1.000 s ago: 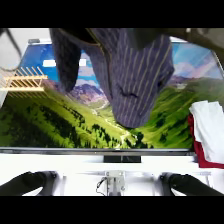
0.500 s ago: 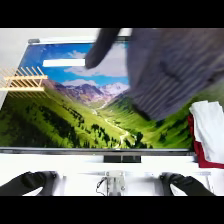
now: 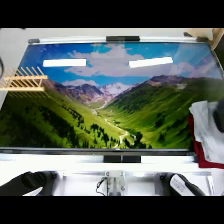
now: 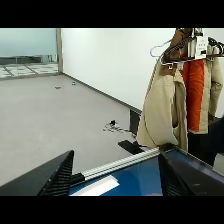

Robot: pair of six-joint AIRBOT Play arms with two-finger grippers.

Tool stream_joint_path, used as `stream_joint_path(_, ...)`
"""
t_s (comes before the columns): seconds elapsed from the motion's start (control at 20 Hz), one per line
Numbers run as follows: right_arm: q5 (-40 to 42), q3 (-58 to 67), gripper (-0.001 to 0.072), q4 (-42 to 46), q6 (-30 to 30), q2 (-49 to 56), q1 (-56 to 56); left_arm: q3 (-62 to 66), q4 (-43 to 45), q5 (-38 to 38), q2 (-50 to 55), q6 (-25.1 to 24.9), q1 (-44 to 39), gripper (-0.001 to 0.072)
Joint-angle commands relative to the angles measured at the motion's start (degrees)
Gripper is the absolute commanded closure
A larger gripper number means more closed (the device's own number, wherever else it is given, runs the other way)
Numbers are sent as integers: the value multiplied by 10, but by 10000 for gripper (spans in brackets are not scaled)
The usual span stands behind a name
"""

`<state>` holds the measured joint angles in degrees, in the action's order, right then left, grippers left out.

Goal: Fold the shirts.

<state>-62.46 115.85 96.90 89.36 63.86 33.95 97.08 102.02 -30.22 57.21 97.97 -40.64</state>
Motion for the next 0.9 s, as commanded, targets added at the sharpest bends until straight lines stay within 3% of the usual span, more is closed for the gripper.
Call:
stream_joint_path(0.0, 17, 0, 625, -66, 5, 19, 118, 0, 0, -5, 0, 0, 0, 100)
stream_joint_path(0.5, 139, 0, 626, -66, 9, 74, 220, 0, 0, -10, 0, 2, 0, 107)
stream_joint_path(0.7, 225, 0, 626, -63, 58, 90, 253, 0, 0, -63, 0, 2, 0, 108)
stream_joint_path(0.85, 227, 0, 626, -61, 60, 106, 282, 0, 0, -80, 0, 2, 0, 108)
